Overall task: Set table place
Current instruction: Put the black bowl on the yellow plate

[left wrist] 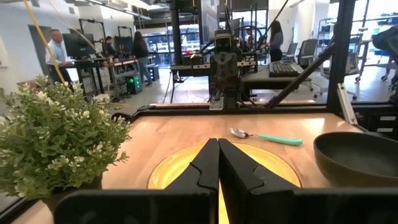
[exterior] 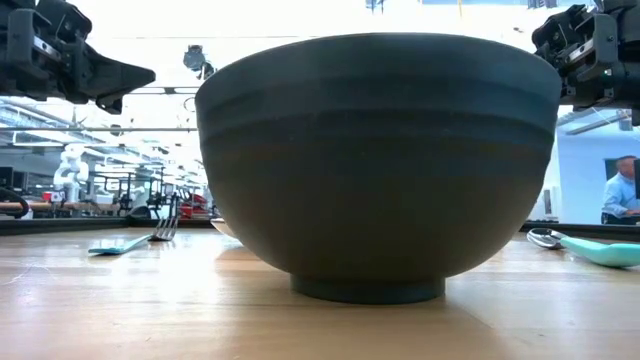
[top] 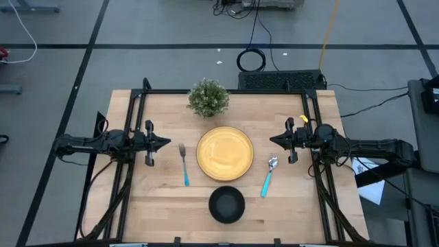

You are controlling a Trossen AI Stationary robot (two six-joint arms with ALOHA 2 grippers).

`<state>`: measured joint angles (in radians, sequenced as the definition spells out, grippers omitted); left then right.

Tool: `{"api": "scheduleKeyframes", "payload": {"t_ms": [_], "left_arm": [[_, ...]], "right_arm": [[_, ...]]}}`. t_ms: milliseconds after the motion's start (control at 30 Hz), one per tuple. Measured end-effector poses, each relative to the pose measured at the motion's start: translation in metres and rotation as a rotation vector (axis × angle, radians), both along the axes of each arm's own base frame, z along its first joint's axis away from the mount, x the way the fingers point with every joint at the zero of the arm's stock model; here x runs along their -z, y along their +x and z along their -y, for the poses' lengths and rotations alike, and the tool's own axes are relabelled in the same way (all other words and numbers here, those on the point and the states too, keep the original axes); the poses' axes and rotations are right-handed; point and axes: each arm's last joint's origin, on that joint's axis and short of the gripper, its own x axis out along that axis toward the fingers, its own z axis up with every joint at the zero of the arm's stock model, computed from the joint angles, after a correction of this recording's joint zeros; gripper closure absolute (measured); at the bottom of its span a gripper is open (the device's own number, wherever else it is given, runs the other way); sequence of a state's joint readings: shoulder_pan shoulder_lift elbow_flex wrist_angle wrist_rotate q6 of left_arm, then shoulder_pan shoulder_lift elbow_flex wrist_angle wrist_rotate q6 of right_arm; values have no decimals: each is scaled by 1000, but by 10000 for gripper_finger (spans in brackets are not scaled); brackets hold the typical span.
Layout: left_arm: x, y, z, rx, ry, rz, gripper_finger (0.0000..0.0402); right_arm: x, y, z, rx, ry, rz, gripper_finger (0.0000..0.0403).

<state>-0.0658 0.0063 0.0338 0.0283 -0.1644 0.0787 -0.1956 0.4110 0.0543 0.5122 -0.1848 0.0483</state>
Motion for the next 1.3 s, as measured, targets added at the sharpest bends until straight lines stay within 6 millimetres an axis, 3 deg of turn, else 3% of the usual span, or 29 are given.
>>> {"api": "scheduleKeyframes", "payload": {"t_ms": [367, 667, 1067, 1167, 1300], "left_arm": [[-2, 0, 0, -3, 15, 18, 394], [-5, -1, -1, -53, 121, 33, 394], [-11, -2, -3, -133, 93, 99, 394], [-10, -2, -4, -149, 75, 83, 394], [-10, -2, -5, -172, 87, 80, 394]], "right_arm": [[-7, -1, 0, -21, 134, 77, 403], [-6, -1, 1, 37, -45, 63, 403], [-14, 0, 3, 114, -69, 144, 402], [-20, 3, 4, 112, -57, 102, 385], [-29, 10, 5, 124, -17, 63, 333]]}}
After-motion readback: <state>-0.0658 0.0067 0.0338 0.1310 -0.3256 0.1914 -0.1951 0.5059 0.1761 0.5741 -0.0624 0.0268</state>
